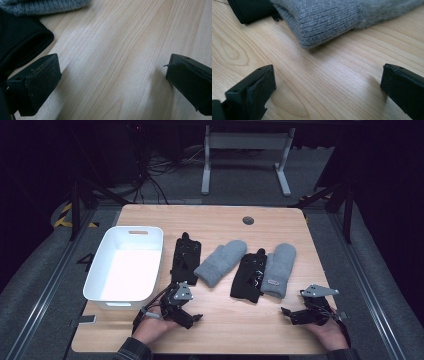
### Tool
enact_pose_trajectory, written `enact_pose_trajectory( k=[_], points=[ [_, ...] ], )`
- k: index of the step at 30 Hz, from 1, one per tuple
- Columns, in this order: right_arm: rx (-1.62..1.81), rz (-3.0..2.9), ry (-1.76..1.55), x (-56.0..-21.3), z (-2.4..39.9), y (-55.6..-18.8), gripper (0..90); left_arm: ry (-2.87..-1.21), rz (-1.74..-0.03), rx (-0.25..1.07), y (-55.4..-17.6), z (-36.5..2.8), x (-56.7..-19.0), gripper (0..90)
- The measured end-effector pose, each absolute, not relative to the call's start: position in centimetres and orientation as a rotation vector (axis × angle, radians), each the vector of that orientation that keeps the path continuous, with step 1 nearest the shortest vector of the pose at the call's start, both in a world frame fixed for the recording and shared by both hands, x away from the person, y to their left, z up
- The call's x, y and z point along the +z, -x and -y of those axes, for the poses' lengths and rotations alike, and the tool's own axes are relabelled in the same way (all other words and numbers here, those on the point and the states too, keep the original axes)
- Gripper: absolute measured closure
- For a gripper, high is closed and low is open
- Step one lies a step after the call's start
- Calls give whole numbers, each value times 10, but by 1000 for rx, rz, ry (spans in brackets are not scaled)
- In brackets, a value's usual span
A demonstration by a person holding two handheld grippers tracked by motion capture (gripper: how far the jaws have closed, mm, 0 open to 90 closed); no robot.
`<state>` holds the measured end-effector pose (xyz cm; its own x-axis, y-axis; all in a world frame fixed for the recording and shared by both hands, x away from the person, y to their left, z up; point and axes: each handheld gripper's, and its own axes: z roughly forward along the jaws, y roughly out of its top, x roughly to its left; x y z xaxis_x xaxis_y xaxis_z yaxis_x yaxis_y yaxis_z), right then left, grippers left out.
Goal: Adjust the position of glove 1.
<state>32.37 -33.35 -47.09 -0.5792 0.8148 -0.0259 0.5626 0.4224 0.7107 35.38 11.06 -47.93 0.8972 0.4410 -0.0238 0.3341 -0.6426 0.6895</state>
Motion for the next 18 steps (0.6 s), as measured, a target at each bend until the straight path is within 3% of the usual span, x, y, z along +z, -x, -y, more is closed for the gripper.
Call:
enact_pose_trajectory(
  k=[9,16,18],
  points=[
    [939,-2318,-1181,-470,333,-324,10,-2320,-563,197,-354,-109,-479,2],
    [912,-2383,-1139,-455,330,-323,332,-2320,-566,196,-354,-109,-479,2],
    [934,-2400,-1129,-450,330,-323,465,-2320,-567,196,-354,-109,-479,2]
  ],
)
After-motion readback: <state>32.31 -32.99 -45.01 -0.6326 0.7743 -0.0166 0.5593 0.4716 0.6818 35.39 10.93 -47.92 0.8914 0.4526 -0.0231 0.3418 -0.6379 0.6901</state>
